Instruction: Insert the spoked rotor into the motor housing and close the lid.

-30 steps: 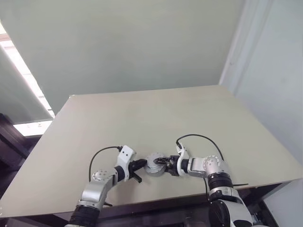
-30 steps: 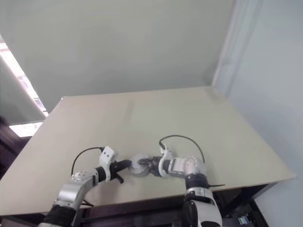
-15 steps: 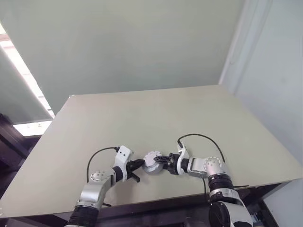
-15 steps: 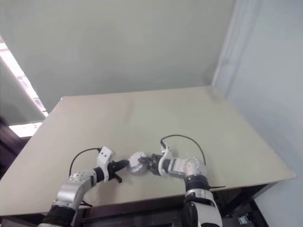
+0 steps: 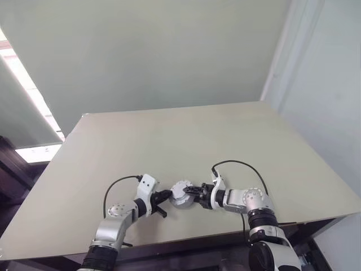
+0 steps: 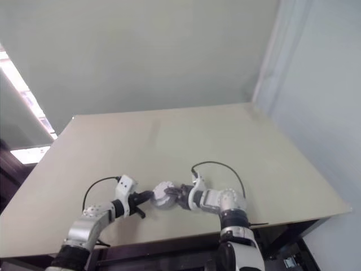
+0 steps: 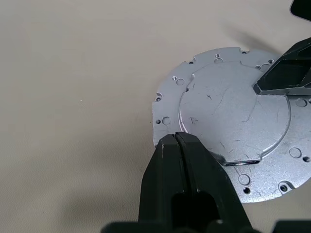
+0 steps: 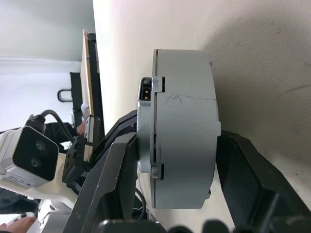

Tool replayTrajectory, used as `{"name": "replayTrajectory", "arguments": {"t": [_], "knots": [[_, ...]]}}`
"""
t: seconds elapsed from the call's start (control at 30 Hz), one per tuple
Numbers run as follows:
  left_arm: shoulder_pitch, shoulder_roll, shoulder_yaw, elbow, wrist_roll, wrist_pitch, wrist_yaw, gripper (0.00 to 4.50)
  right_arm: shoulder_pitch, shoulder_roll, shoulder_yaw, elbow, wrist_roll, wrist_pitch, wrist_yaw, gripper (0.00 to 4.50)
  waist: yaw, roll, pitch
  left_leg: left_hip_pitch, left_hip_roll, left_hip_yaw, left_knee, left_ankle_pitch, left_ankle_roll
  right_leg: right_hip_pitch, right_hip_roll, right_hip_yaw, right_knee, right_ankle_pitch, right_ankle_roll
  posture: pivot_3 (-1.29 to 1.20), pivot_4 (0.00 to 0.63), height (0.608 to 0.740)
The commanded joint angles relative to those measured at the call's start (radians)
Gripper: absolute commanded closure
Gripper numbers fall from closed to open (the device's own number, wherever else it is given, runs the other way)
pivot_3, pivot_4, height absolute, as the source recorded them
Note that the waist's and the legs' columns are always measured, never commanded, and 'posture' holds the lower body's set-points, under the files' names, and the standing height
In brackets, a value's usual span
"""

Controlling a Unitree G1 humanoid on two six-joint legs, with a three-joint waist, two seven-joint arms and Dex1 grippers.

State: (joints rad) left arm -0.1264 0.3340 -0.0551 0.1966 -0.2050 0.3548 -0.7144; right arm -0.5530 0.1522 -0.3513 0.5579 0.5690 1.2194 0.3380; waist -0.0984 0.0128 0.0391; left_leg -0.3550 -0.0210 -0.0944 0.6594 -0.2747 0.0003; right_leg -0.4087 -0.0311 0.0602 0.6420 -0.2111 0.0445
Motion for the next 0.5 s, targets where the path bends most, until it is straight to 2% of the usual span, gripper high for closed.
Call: {"name": "replayTrajectory", "arguments": {"t": [0.03,0.17,0.27,0.5], "knots": [[-0.008,-0.030,-0.029,-0.003,-0.022,0.005,-0.028,4.50,-0.011,0.072,0.043,-0.017,0.028,0.007,0.006,2.34,0.000,0.000,0.000,0.000,0.000,0.000,0.000,0.000,0.000,0.000,0.000,0.000,0.000,0.000,0.000,0.00,0.000,0.740],[-0.016,-0.010,-0.023,-0.015,-0.049,0.096,-0.057,4.50,-0.009,0.070,0.046,-0.016,0.030,0.007,0.004,2.34,0.000,0.000,0.000,0.000,0.000,0.000,0.000,0.000,0.000,0.000,0.000,0.000,0.000,0.000,0.000,0.00,0.000,0.740],[-0.013,0.005,-0.016,-0.035,-0.067,0.147,-0.075,3.94,-0.009,0.069,0.047,-0.015,0.032,0.008,0.004,2.34,-0.002,0.000,0.000,0.000,0.000,0.000,0.000,0.000,0.000,0.000,0.000,0.000,0.000,0.000,0.000,0.00,0.000,0.740],[-0.012,0.019,0.076,-0.063,-0.135,0.231,-0.061,1.57,-0.001,0.070,0.049,-0.015,0.036,0.008,0.001,2.34,-0.002,0.000,0.000,0.000,0.000,0.000,-0.001,0.000,0.000,0.000,0.000,0.000,0.000,0.000,0.000,0.00,0.000,0.740]]}}
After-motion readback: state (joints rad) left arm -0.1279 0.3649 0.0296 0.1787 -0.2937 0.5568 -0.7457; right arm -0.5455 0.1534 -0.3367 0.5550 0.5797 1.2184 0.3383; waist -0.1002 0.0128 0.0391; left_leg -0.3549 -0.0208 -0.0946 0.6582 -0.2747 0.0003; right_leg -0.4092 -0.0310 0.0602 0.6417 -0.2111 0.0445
